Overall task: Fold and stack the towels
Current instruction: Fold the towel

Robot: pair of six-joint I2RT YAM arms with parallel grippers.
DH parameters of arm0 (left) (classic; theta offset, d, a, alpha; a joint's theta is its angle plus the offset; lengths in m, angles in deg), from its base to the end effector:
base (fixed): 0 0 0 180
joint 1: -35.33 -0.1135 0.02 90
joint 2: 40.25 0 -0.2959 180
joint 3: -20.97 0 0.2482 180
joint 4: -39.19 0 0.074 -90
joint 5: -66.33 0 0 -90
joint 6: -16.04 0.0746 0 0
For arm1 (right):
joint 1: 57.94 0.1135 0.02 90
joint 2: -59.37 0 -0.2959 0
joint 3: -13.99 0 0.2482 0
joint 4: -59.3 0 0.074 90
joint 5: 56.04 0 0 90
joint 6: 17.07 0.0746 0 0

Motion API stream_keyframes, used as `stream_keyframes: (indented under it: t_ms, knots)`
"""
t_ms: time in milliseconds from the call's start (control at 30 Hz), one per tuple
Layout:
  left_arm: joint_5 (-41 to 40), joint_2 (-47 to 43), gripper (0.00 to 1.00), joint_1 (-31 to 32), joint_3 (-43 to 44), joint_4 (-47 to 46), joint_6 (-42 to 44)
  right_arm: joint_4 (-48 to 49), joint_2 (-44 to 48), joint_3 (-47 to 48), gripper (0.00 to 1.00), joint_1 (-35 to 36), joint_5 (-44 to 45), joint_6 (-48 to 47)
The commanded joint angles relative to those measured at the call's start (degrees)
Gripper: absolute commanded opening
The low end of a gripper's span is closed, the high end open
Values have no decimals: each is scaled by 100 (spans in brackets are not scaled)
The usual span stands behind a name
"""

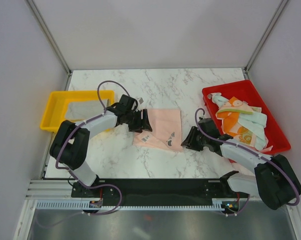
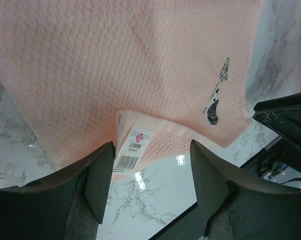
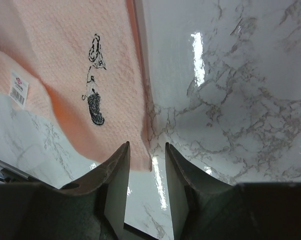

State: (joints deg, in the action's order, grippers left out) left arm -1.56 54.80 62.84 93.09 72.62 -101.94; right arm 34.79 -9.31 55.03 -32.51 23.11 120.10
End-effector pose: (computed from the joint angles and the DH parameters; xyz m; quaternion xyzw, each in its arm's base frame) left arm 0.3009 -0.1884 0.1924 0.0516 0.9397 -0.2947 0.1659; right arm 0.1951 0.1083 0.1577 0.1475 0.9306 0.2632 0.2073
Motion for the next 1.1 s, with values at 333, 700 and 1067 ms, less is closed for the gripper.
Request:
stream_keyframes:
  t_ms: [333,700,1067]
  knots:
    - [445,-1084,65,27,-987,-20,320,33,338,20,42,23,-66,-200]
    - [-935,-1639,67,9,-630,569,-127,-240,233,450,43,23,127,-551]
    - [-841,896,58,-1035,1926,851,451,-82,-2258,3399,45,-721,-301,-2422]
